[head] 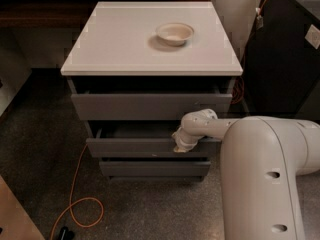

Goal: Pick 7up can from middle drawer and place on counter

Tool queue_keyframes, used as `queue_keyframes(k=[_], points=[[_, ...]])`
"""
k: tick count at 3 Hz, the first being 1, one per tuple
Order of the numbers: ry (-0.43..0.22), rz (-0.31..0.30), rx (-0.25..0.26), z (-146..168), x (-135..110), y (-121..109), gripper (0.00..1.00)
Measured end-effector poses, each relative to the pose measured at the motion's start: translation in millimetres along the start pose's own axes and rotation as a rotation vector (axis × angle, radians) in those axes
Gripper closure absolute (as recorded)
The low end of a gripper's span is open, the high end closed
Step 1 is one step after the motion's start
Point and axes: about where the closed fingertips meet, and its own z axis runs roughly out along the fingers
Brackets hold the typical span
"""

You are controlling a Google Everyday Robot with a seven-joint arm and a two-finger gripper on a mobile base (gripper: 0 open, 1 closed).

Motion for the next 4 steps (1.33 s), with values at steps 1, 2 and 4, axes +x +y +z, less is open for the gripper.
queue_keyframes(k=[1, 2, 4], points=[[-0.005, 0.014, 0.001, -9, -2, 14, 0.91], [-0.035, 0.04, 0.002, -23, -16, 46, 1.0], [-0.087, 0.06, -0.022, -30, -42, 108, 1.0]])
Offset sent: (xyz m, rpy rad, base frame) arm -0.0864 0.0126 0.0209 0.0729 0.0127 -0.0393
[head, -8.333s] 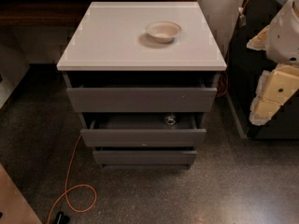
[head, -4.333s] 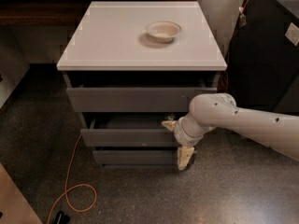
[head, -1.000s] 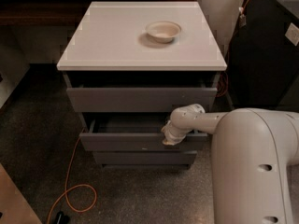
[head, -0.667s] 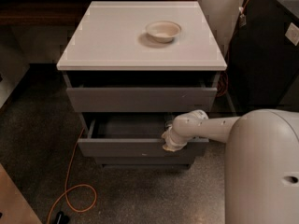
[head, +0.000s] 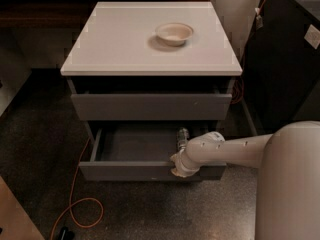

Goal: Pick 7up can from middle drawer and place on counter

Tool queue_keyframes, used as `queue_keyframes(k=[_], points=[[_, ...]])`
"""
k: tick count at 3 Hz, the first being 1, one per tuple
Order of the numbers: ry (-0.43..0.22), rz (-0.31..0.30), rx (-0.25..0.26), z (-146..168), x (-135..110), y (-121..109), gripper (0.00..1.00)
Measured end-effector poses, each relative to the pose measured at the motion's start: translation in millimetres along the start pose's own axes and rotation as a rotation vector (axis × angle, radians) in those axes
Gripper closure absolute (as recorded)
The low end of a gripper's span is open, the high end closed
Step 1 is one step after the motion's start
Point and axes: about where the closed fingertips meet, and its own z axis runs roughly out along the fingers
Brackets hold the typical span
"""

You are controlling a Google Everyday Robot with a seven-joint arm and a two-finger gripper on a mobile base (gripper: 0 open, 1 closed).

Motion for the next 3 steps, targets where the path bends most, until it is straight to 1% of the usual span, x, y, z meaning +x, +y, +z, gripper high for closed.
queue_keyframes(k=[2, 3], points=[[0.0, 0.0, 0.0, -3, -1, -1, 1.0], [-0.019, -0.005, -0.018, -8, -12, 26, 0.79]])
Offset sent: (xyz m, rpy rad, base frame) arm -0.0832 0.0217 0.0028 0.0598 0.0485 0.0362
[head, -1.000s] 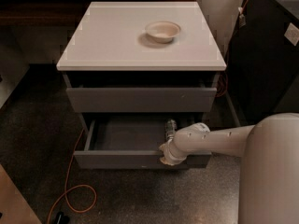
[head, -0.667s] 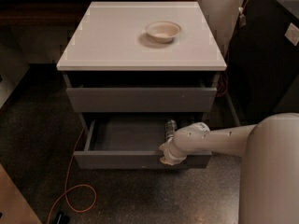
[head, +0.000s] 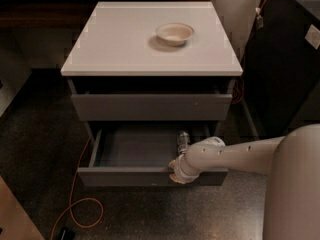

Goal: Pick 7up can from middle drawer and place on counter

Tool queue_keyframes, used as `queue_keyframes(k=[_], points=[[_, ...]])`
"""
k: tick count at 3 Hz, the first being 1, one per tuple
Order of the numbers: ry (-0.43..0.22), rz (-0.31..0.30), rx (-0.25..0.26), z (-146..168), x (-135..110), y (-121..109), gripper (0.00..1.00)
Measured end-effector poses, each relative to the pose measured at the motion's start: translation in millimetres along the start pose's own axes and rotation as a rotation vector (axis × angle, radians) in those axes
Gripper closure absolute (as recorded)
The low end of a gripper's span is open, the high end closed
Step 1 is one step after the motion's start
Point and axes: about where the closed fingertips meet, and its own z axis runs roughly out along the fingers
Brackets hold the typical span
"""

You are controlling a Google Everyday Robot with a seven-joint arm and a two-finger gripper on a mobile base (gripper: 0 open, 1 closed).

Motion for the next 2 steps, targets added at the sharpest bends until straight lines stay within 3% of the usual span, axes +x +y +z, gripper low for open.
queue_keyframes(k=[2], points=[[0.0, 0.0, 0.0, -5.3, -1.8, -1.5, 0.31]])
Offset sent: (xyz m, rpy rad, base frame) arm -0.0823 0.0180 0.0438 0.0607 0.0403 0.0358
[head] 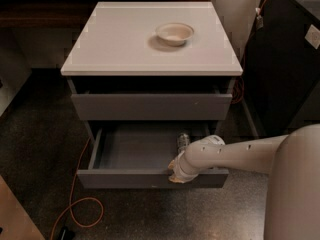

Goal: Pick 7up can from middle drawer and place on counter

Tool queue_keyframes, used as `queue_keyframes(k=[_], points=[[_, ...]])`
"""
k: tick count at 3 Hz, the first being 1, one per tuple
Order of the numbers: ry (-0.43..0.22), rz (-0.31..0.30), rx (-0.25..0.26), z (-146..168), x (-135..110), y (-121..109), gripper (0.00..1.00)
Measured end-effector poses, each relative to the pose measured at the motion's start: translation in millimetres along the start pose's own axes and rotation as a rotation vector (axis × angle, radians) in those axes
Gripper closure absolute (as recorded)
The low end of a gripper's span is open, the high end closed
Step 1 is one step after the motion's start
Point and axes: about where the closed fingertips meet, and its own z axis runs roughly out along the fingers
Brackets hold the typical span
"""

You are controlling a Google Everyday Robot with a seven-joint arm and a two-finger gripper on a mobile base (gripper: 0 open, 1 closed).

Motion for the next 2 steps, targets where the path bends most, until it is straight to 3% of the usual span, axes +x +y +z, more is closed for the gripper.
queue_keyframes(k=[1, 2], points=[[-0.035, -0.017, -0.01, -19, -15, 16, 0.08], [-0.079, -0.059, -0.023, -44, -39, 32, 0.0]])
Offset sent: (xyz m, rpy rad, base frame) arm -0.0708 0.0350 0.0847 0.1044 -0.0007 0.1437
